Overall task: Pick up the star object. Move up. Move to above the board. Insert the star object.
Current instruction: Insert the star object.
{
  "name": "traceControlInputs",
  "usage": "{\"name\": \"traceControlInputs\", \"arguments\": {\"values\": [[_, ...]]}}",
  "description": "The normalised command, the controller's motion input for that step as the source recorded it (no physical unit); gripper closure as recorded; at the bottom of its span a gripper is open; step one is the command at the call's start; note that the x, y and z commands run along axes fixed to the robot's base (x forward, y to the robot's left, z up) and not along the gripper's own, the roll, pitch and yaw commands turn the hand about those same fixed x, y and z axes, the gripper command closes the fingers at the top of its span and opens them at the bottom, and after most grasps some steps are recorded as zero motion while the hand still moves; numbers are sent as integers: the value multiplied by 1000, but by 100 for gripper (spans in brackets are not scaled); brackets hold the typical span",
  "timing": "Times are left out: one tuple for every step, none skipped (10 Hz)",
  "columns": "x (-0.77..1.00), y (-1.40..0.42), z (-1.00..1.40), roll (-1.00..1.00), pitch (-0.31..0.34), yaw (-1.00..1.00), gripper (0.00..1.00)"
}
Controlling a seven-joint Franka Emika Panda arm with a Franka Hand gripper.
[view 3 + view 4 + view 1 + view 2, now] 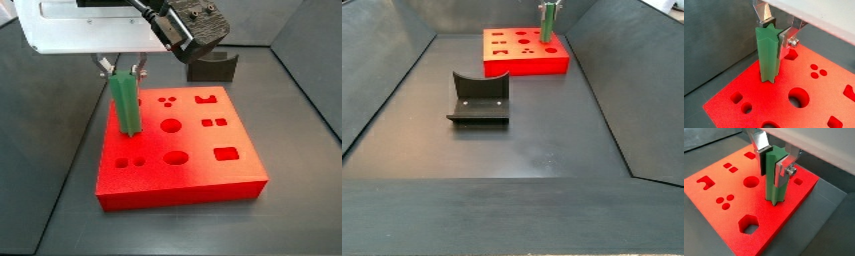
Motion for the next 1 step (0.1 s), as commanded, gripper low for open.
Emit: {"name": "traceControlInputs", "arguments": {"values": [[0,0,0,0,0,0,100]]}}
